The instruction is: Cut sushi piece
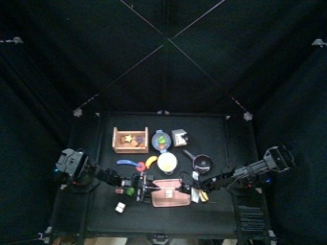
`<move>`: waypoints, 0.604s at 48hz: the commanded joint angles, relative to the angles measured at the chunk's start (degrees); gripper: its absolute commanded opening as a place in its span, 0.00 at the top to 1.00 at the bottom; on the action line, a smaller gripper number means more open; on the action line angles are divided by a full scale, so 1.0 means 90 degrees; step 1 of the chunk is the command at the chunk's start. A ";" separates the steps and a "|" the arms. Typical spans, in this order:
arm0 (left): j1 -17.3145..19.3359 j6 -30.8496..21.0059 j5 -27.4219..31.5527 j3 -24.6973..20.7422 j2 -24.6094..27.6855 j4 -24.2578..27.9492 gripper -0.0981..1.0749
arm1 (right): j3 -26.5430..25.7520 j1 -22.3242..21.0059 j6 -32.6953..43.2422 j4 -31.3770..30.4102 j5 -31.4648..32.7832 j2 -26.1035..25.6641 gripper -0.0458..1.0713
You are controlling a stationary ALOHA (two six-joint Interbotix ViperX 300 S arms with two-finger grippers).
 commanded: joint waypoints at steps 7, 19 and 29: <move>-0.0273 0.0010 0.0244 -0.0215 0.0068 -0.0225 0.54 | -0.0088 0.0010 0.0020 0.0117 0.0020 0.0000 0.57; -0.0342 0.0010 0.0430 -0.0254 0.0088 -0.0381 0.54 | -0.0068 0.0029 0.0020 0.0186 0.0020 0.0039 0.57; -0.0361 0.0000 0.0449 -0.0293 0.0137 -0.0391 0.54 | -0.0078 0.0029 0.0029 0.0186 0.0020 0.0195 0.57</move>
